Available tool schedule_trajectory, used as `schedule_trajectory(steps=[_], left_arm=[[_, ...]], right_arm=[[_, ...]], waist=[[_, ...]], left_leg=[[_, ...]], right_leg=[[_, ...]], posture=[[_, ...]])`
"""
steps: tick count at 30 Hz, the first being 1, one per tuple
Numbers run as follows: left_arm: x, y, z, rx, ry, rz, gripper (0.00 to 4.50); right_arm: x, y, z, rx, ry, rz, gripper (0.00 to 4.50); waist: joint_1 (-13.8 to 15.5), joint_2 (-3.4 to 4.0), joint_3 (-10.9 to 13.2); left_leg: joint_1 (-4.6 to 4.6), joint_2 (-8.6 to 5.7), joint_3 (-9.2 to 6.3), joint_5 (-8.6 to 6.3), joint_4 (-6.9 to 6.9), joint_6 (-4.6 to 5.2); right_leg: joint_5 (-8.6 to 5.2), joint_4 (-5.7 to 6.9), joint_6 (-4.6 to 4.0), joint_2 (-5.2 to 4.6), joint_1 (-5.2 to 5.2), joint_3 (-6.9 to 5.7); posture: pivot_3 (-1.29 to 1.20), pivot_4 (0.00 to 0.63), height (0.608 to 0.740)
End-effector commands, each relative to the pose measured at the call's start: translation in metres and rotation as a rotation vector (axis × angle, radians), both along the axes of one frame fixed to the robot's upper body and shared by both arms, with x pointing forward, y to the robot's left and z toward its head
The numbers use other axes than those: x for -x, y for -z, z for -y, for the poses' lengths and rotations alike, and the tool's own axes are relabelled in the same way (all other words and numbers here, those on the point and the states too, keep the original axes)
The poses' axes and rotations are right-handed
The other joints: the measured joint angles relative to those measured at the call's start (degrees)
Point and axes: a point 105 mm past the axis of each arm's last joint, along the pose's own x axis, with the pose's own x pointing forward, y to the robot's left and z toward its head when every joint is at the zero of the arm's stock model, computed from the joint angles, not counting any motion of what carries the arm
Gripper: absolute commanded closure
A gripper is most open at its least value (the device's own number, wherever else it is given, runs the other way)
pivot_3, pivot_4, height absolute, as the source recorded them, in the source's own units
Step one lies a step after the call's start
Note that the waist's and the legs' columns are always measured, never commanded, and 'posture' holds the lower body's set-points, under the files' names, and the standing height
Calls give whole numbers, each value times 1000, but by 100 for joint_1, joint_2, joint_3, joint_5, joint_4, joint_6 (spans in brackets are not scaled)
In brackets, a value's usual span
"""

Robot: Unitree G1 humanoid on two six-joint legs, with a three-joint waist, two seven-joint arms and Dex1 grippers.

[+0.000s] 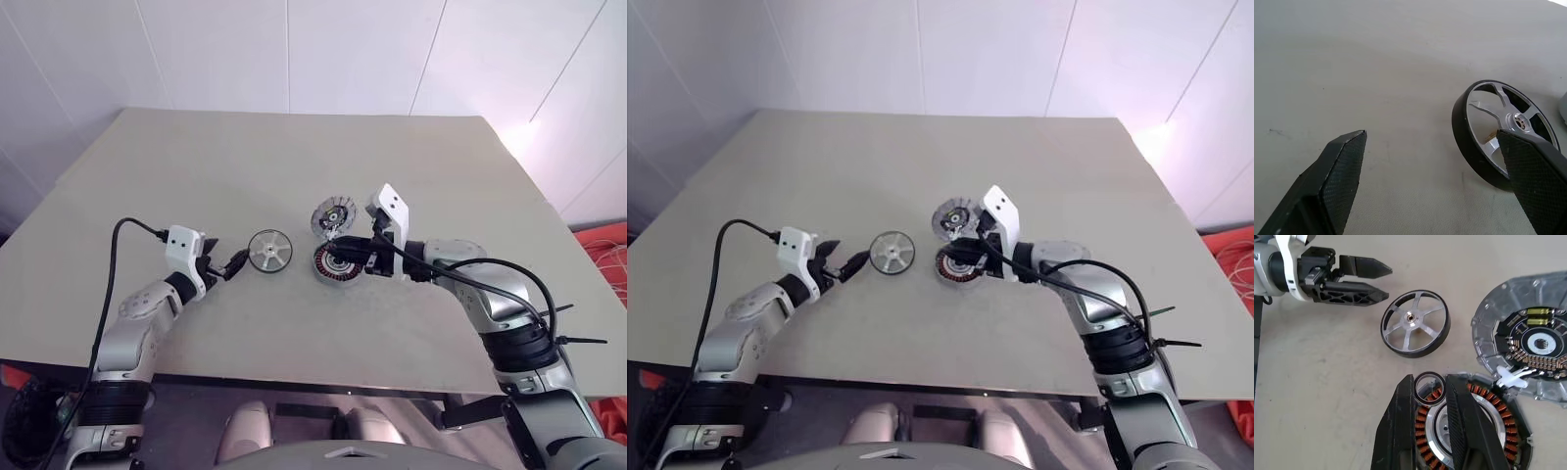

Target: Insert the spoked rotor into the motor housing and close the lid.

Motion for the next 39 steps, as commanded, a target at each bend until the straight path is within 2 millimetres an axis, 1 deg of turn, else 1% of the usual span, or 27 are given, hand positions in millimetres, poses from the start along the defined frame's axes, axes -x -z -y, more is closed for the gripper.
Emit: schedule_trajectory(steps=[1,10,19,39], left_arm=[[-2,-17,1,-15,12,70,0],[-2,-17,0,-23,8,73,0],[-1,-17,0,-28,10,76,0],[-1,-17,-2,-32,5,81,0]], right_arm=[[-5,-2,2,25,14,29,3937],[-8,16,7,57,30,23,3937],[-14,27,11,71,49,22,3937],[-21,30,8,76,45,32,3937]], waist=[[0,0,0],[-1,0,0],[-2,0,0],[-4,0,0]], left_leg=[[1,0,-1,0,0,0],[-3,0,-5,1,0,-2],[-1,0,-7,2,1,-3],[-1,0,-11,3,2,-4]], right_leg=[[0,0,0,0,1,0],[0,1,0,0,1,-4],[0,2,-1,0,2,-6],[1,5,-3,0,5,-11]], posture=[[0,0,740],[0,0,740],[0,0,740],[0,0,740]])
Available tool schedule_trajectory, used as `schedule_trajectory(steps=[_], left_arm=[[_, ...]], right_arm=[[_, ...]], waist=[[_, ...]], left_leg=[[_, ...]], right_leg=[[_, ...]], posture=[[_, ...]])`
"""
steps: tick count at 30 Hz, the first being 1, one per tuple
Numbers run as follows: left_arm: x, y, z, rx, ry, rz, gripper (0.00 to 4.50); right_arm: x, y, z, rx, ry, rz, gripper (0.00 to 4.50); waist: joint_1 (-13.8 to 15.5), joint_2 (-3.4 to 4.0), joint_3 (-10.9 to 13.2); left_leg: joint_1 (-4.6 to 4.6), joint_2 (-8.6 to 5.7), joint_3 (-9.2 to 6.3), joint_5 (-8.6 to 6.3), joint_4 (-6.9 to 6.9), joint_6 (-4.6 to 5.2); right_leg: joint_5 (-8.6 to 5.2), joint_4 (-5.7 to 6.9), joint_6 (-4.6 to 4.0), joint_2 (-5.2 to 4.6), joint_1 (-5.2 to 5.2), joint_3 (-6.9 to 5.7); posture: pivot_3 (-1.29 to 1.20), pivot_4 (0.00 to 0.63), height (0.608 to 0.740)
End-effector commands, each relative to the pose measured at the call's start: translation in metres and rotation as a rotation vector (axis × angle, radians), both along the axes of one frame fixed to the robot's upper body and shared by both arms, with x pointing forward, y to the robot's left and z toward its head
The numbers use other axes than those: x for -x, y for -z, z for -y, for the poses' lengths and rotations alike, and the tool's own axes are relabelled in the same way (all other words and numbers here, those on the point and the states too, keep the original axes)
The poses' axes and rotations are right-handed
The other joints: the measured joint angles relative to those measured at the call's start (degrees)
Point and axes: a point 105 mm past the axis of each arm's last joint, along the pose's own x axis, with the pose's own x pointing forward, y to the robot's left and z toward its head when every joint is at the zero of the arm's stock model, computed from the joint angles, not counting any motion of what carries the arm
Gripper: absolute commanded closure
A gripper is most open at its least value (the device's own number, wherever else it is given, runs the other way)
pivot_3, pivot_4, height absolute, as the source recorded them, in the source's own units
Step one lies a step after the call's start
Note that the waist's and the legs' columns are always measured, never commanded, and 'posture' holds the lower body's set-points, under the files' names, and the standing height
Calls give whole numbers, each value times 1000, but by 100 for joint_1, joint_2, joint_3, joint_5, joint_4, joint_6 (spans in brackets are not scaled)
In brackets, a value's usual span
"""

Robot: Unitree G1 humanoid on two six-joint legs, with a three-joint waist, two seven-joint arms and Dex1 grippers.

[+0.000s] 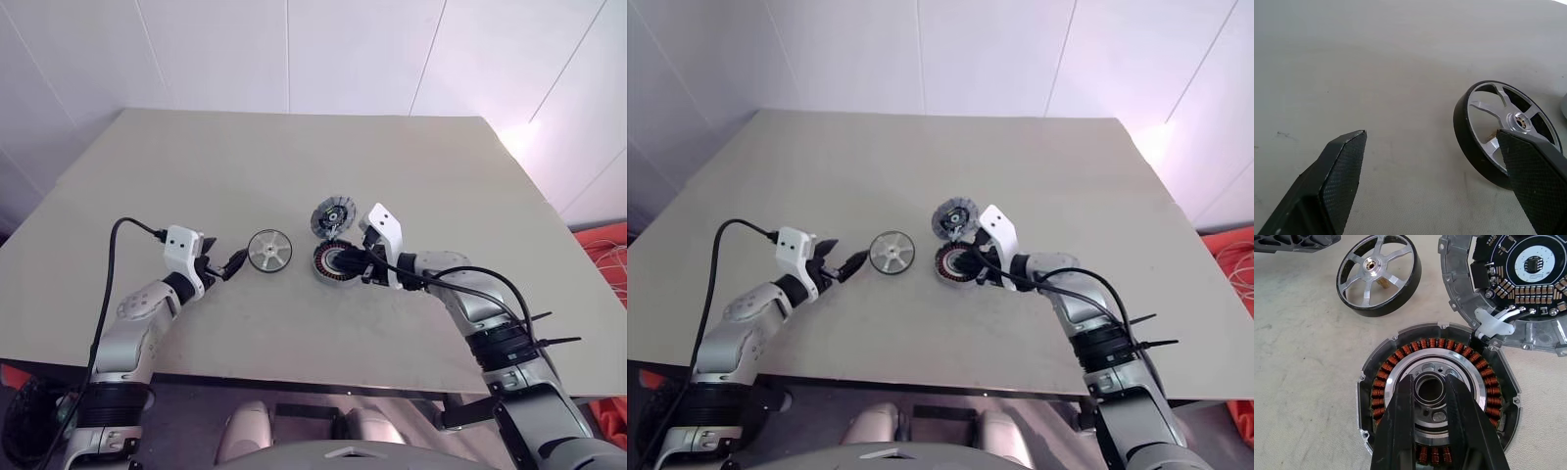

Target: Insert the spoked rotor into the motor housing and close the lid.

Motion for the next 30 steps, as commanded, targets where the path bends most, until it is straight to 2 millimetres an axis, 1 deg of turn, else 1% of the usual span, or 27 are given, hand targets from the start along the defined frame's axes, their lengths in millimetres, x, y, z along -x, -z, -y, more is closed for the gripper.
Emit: schedule_trajectory(steps=[1,8,10,12,14,15,24,27,30], left_arm=[[-2,-16,0,-17,9,65,0],[-2,-16,0,-19,9,67,0],[-2,-16,0,-18,9,68,0],[-2,-16,0,-18,9,67,0],[-2,-16,0,-17,10,67,0],[-2,-16,0,-17,10,67,0],[-2,-16,1,-18,11,66,0],[-2,-16,1,-18,10,67,0],[-2,-15,1,-18,8,66,0]], right_arm=[[-5,-12,-3,-8,-15,48,3937],[-3,-14,-3,-25,-32,36,3937],[-2,-14,-3,-22,-40,39,3203],[-3,-15,-3,-14,-41,60,2650],[-4,-16,-2,-5,-35,89,1911],[-4,-17,-3,-9,-36,101,1624],[-6,-35,-12,-98,-43,132,1624],[-5,-36,-13,-112,-53,120,2217],[0,-34,-15,-112,-73,108,3223]], waist=[[0,0,0],[1,0,0],[1,0,0],[2,0,0],[1,0,0],[1,0,0],[0,0,0],[3,0,0],[1,0,0]], left_leg=[[0,0,0,0,0,0],[0,0,-1,0,0,0],[0,0,-2,0,0,0],[0,0,-2,0,0,0],[0,0,-2,1,0,0],[0,0,-2,1,0,0],[0,0,-2,1,0,0],[0,0,-2,1,0,0],[0,0,-3,1,0,0]], right_leg=[[0,0,0,0,0,0],[0,0,0,0,1,-1],[0,0,0,0,1,-2],[0,0,0,0,1,-2],[0,0,0,0,1,-2],[0,1,0,0,1,-2],[0,2,-1,0,1,-3],[0,1,-1,0,1,-3],[0,2,-1,0,1,-4]], posture=[[0,0,740],[0,0,740],[0,0,740],[0,0,740],[0,0,740],[0,0,740],[0,0,740],[0,0,740],[0,0,740]])
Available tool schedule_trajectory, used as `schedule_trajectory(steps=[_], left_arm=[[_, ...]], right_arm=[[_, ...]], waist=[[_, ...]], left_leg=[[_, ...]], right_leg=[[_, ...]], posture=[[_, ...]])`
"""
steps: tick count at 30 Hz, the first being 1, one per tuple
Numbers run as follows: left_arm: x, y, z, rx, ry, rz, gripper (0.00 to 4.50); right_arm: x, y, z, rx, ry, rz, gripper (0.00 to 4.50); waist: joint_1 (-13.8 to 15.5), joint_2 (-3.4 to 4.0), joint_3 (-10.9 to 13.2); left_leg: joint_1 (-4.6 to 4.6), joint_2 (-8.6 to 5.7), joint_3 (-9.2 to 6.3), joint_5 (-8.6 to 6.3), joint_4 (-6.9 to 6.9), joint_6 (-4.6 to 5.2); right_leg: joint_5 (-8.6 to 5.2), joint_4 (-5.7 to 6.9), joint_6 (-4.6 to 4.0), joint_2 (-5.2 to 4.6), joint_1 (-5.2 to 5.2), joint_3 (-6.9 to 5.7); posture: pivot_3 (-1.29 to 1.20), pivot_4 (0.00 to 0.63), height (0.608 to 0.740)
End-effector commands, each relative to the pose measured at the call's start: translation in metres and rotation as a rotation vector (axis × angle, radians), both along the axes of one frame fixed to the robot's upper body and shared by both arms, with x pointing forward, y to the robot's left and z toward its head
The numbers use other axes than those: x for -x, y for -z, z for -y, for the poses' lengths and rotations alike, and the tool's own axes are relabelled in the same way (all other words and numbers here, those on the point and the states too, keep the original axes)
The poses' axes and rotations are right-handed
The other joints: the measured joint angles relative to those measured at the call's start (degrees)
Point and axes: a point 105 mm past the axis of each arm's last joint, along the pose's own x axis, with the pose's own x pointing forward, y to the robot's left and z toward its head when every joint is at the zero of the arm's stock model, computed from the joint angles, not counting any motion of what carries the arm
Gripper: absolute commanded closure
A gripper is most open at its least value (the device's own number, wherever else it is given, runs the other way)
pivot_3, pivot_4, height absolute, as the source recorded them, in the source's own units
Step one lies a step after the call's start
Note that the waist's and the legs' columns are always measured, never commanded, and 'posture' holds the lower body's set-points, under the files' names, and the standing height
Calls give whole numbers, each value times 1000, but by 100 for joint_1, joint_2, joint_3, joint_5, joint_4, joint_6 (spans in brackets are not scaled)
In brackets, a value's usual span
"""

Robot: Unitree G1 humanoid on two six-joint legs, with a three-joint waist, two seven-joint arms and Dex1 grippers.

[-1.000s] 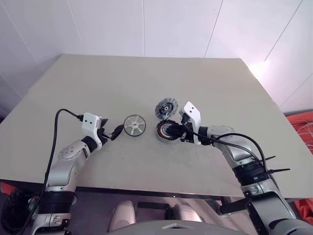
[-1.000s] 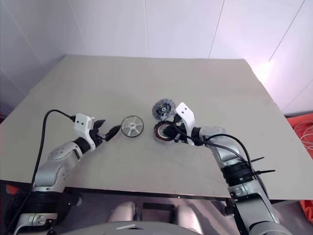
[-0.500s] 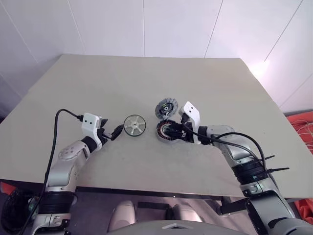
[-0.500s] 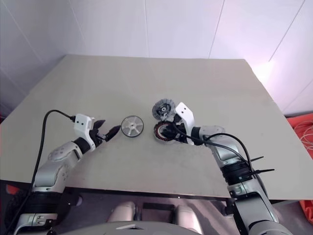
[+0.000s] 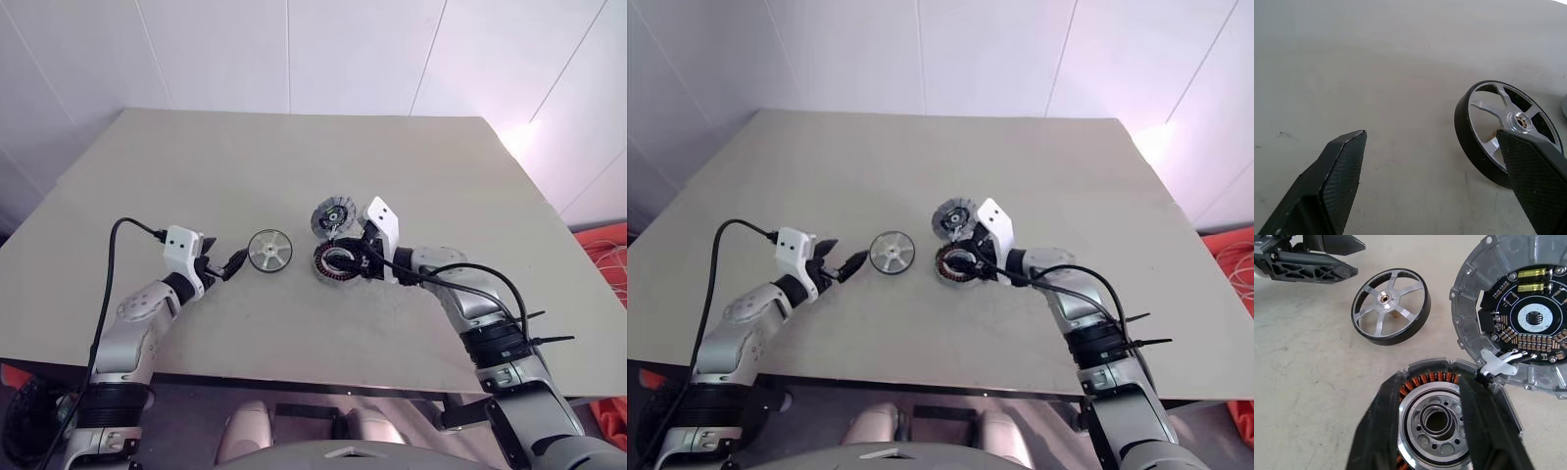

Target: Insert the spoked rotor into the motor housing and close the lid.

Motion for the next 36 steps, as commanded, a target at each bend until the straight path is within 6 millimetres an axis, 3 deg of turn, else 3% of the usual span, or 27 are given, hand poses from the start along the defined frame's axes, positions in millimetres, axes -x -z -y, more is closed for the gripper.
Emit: schedule_trajectory(steps=[1,3,4,15,26,36], left_arm=[[-2,-15,1,-15,9,62,0],[-2,-15,1,-16,8,61,0],[-2,-15,1,-16,7,61,0],[-1,-15,-1,-17,1,62,0],[-1,-16,-2,-23,-5,69,0],[-2,-17,-1,-22,-1,71,0]], right_arm=[[3,-18,-6,-35,-39,47,3634],[8,-16,-9,-28,-67,38,4314],[10,-16,-9,-23,-75,37,4448],[11,-9,-14,9,-94,-2,4448],[11,6,-7,52,-52,-15,4448],[4,7,0,69,-26,-5,4448]], waist=[[0,0,0],[0,0,0],[1,0,0],[0,0,0],[0,0,0],[0,0,0]], left_leg=[[0,0,0,0,0,0],[0,0,-1,0,0,0],[0,0,-1,0,0,0],[1,0,-3,2,0,-1],[0,0,-4,2,0,-2],[1,0,-5,2,0,-2]], right_leg=[[0,0,0,0,0,0],[0,0,0,0,0,0],[0,0,0,0,0,-1],[0,1,0,0,1,-2],[0,1,0,0,1,-3],[0,1,0,0,3,-4]], posture=[[0,0,740],[0,0,740],[0,0,740],[0,0,740],[0,0,740],[0,0,740]])
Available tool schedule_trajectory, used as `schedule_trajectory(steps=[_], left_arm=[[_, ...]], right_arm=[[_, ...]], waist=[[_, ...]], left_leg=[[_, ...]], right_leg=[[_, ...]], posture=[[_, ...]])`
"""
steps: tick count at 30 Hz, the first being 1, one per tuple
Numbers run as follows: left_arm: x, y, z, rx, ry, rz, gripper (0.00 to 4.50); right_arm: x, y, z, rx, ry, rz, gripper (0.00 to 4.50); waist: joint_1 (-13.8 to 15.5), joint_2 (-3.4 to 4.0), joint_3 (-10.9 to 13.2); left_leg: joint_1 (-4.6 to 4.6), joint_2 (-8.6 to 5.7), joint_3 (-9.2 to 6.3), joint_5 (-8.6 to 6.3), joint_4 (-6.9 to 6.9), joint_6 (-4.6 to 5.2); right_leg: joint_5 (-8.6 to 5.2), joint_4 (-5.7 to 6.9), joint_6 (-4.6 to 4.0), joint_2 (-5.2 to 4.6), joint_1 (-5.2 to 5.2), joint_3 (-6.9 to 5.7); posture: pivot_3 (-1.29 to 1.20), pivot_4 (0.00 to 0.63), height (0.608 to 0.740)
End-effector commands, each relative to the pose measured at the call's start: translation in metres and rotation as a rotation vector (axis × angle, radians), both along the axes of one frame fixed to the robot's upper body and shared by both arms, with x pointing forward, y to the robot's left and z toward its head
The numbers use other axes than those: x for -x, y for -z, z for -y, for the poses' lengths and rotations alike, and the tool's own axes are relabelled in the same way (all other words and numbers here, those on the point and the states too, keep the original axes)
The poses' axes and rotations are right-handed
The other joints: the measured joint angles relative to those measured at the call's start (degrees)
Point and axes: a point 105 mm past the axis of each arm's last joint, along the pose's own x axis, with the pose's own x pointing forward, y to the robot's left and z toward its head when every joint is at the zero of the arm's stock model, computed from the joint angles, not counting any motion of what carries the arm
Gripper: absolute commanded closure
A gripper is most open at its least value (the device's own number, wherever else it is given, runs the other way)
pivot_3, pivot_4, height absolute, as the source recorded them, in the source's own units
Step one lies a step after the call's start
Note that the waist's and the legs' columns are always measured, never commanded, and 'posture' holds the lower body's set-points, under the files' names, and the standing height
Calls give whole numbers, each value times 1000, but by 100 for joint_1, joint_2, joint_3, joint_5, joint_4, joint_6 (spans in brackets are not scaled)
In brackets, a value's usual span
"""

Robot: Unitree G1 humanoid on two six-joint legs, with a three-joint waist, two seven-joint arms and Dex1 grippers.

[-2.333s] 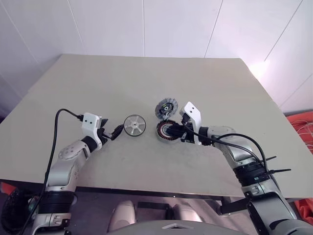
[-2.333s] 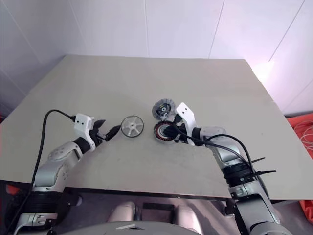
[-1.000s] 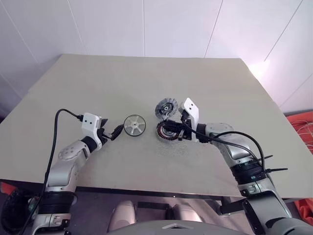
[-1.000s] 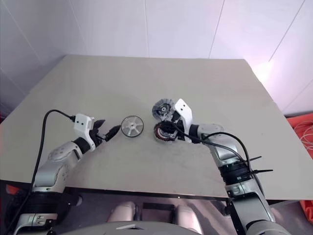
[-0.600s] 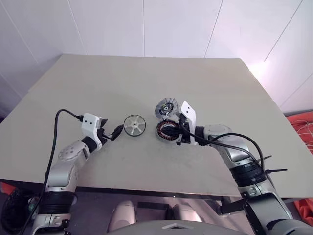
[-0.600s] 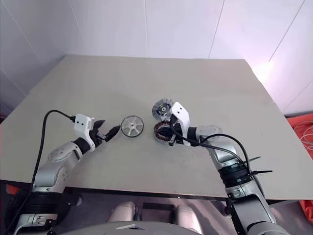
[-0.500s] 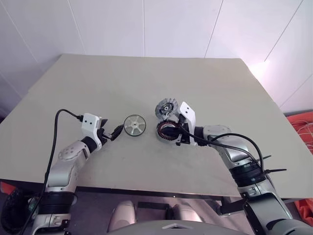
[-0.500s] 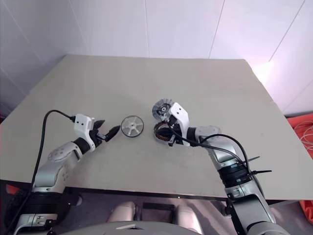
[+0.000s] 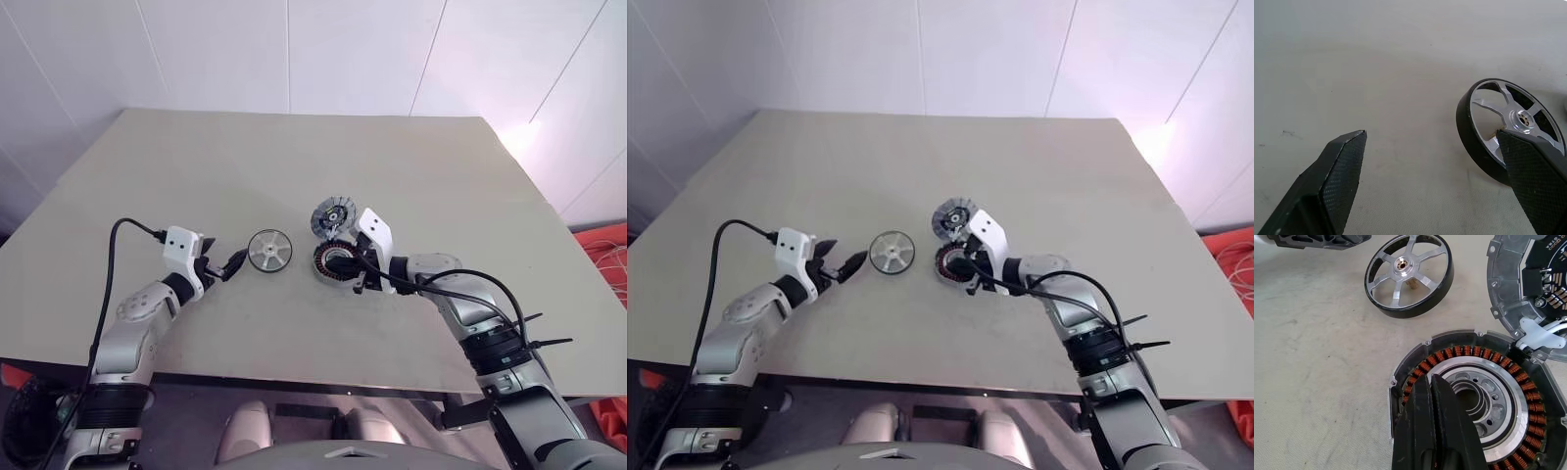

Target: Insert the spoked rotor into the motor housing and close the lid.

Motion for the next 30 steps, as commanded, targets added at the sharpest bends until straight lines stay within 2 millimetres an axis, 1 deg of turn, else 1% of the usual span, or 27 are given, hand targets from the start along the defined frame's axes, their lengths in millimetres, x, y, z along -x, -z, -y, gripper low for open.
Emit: schedule_trajectory(steps=[1,13,14,17,19,22,25,30], left_arm=[[-3,-17,0,-12,5,71,0],[-3,-17,1,-13,6,72,0],[-3,-17,1,-13,7,72,0],[-3,-16,1,-12,9,71,0],[-3,-16,1,-12,10,71,0],[-4,-17,2,-11,12,71,0],[-4,-17,2,-12,12,72,0],[-4,-17,1,-13,9,72,0]], right_arm=[[-7,-12,3,-1,6,53,4448],[-8,-16,4,-9,-2,66,4448],[-8,-21,2,-33,-6,67,4448],[-9,-45,-4,-151,-6,67,4448],[-11,-51,-4,-169,-2,73,4448],[-15,-49,-1,-149,21,76,4448],[-20,-42,3,-112,53,73,4448],[-21,-27,2,-90,69,43,4448]], waist=[[0,0,0],[0,0,0],[0,0,0],[0,0,0],[-2,0,0],[1,0,0],[4,0,0],[1,0,0]], left_leg=[[0,0,0,0,0,0],[1,0,-1,1,1,0],[1,0,-1,1,1,0],[0,0,-1,1,1,0],[0,0,-1,1,1,1],[2,0,-2,1,1,1],[0,0,-2,1,1,1],[0,-1,-2,2,1,0]], right_leg=[[0,0,0,0,0,0],[0,1,0,0,1,-1],[0,1,0,0,1,-1],[0,1,0,0,0,-1],[0,2,-1,0,0,-1],[0,3,-1,0,2,-2],[0,2,-1,0,0,-2],[0,2,-1,-1,1,-3]], posture=[[0,0,740],[0,0,740],[0,0,740],[0,0,740],[0,0,740],[0,0,740],[0,0,740],[0,0,740]])
